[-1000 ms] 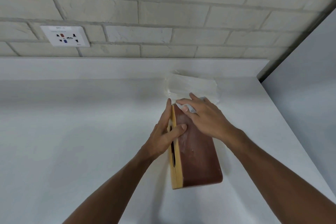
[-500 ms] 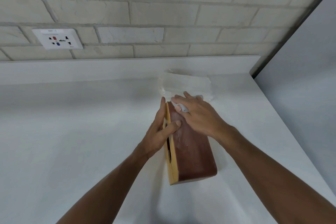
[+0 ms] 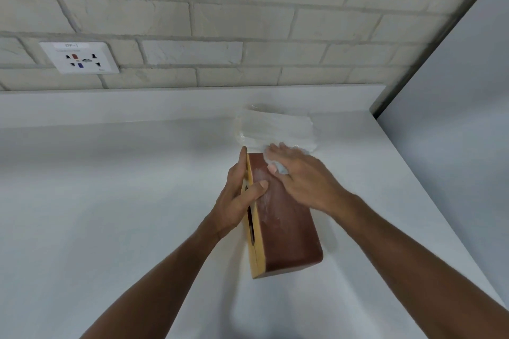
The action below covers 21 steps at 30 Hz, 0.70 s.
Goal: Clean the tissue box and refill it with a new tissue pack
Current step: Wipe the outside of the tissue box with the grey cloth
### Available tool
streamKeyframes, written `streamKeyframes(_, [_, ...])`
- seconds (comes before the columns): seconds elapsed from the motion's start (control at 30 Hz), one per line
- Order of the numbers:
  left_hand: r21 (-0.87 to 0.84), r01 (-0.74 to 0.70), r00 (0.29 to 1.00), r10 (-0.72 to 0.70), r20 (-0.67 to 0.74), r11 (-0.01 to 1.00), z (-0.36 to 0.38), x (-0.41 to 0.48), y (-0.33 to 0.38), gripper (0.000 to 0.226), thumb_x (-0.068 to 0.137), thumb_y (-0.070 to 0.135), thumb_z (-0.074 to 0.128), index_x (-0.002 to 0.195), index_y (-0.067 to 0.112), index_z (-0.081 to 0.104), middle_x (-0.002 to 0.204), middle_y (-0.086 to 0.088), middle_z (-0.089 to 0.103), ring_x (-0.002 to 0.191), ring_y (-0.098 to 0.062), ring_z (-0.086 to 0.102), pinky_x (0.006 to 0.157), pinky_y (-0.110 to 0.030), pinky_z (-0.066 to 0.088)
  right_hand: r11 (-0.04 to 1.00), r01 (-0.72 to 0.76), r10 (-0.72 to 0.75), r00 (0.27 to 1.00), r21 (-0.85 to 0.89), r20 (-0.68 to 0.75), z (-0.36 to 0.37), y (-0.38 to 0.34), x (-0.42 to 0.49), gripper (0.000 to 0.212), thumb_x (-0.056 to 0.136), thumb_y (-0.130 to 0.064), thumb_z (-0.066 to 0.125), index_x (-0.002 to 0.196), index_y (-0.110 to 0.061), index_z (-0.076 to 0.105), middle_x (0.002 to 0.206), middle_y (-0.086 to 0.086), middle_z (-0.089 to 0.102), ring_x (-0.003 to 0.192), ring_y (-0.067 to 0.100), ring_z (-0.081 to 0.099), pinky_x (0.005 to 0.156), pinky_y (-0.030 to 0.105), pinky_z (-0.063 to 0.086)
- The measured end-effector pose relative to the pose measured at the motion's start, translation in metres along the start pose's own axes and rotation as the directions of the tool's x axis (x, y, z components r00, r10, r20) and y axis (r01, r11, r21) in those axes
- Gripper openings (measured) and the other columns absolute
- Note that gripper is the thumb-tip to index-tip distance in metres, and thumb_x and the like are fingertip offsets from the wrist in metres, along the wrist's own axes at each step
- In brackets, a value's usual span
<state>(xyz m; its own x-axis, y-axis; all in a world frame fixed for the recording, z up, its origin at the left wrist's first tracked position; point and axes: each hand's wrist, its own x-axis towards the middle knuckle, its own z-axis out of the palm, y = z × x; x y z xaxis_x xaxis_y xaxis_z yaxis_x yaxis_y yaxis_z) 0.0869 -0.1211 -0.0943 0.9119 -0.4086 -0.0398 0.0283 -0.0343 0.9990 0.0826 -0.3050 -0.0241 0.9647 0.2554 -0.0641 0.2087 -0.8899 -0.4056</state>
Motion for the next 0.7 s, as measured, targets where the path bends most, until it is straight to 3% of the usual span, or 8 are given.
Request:
streamKeyframes(0.1, [0.034, -0.083, 0.995, 0.082, 0.049, 0.996, 0.001, 0.0, 0.0, 0.059, 0.101, 0.042, 0.064, 0.144, 0.068, 0.035, 0.137, 0.041, 0.052, 0.13, 0.022, 0.045, 0.107, -0.015, 0.046, 0.995, 0.083, -0.086, 0.995, 0.054, 0.052, 0.009, -0.009, -0.003, 0.045, 0.107, -0.031, 0.036, 0.152, -0.03, 0.034, 0.161, -0.007, 0.027, 0.149, 0.011, 0.021, 0.122, 0.037, 0.02])
streamKeyframes(0.2, [-0.008, -0.019, 1.0, 0.019, -0.006, 1.0, 0.0, 0.001, -0.001, 0.08, 0.094, 0.041, 0.063, 0.159, 0.053, 0.019, 0.153, 0.029, 0.038, 0.138, 0.021, 0.033, 0.124, -0.032, 0.034, 0.998, -0.015, 0.018, 0.998, 0.055, -0.053, 0.002, -0.011, 0.008, 0.038, 0.106, -0.029, 0.039, 0.144, -0.03, 0.047, 0.155, -0.004, 0.041, 0.14, 0.021, 0.04, 0.11, 0.037, 0.034])
streamKeyframes(0.3, [0.034, -0.078, 0.997, 0.079, -0.001, 0.996, 0.0, 0.0, -0.002, 0.065, 0.1, 0.031, 0.058, 0.156, 0.048, 0.031, 0.148, 0.022, 0.052, 0.14, 0.006, 0.044, 0.118, -0.03, 0.042, 0.994, 0.111, -0.111, 0.993, 0.003, -0.025, 0.009, -0.02, 0.009, 0.041, 0.102, -0.018, 0.043, 0.142, -0.021, 0.05, 0.149, 0.002, 0.049, 0.136, 0.018, 0.044, 0.11, 0.028, 0.029])
streamKeyframes(0.4, [0.048, -0.091, 0.996, 0.091, 0.015, 0.995, 0.0, 0.0, 0.005, 0.064, 0.1, 0.022, 0.056, 0.14, 0.07, 0.039, 0.135, 0.04, 0.056, 0.131, 0.017, 0.047, 0.101, -0.008, 0.044, 0.998, 0.044, -0.043, 0.999, 0.054, -0.02, 0.004, -0.012, 0.013, 0.045, 0.104, -0.019, 0.043, 0.148, -0.03, 0.043, 0.155, -0.007, 0.04, 0.143, 0.013, 0.036, 0.117, 0.032, 0.029])
streamKeyframes(0.47, [0.046, -0.078, 0.997, 0.078, 0.013, 0.996, 0.001, 0.0, 0.009, 0.065, 0.099, 0.027, 0.057, 0.134, 0.078, 0.038, 0.132, 0.048, 0.053, 0.128, 0.023, 0.045, 0.096, -0.002, 0.041, 0.999, 0.026, -0.025, 0.999, 0.026, -0.03, 0.004, -0.013, 0.014, 0.042, 0.106, -0.025, 0.04, 0.147, -0.03, 0.043, 0.156, -0.005, 0.04, 0.143, 0.015, 0.035, 0.117, 0.032, 0.026])
streamKeyframes(0.57, [0.035, -0.073, 0.997, 0.072, 0.023, 0.997, 0.0, -0.001, 0.004, 0.059, 0.1, 0.03, 0.058, 0.152, 0.049, 0.035, 0.138, 0.032, 0.057, 0.132, 0.012, 0.05, 0.105, -0.015, 0.045, 0.993, 0.115, -0.117, 0.992, 0.04, 0.048, 0.008, -0.01, 0.004, 0.045, 0.106, -0.024, 0.039, 0.151, -0.025, 0.036, 0.159, -0.006, 0.032, 0.147, 0.005, 0.022, 0.122, 0.031, 0.016])
streamKeyframes(0.67, [0.025, 0.029, 1.0, -0.029, -0.013, 0.999, -0.001, -0.001, 0.0, 0.081, 0.093, 0.042, 0.061, 0.161, 0.047, 0.018, 0.152, 0.03, 0.039, 0.143, 0.015, 0.03, 0.125, -0.034, 0.033, 0.998, 0.004, -0.004, 1.0, 0.068, -0.001, -0.001, 0.001, 0.003, 0.042, 0.106, -0.033, 0.038, 0.149, -0.034, 0.039, 0.157, -0.009, 0.036, 0.147, 0.009, 0.028, 0.118, 0.039, 0.029])
streamKeyframes(0.7, [0.03, 0.045, 0.999, -0.045, -0.015, 0.999, -0.001, -0.001, -0.001, 0.082, 0.092, 0.046, 0.062, 0.16, 0.051, 0.016, 0.153, 0.032, 0.036, 0.145, 0.014, 0.027, 0.126, -0.034, 0.03, 0.998, -0.013, 0.014, 1.0, 0.058, -0.009, -0.002, -0.002, 0.004, 0.041, 0.106, -0.035, 0.037, 0.147, -0.033, 0.041, 0.156, -0.006, 0.039, 0.146, 0.013, 0.031, 0.116, 0.041, 0.033])
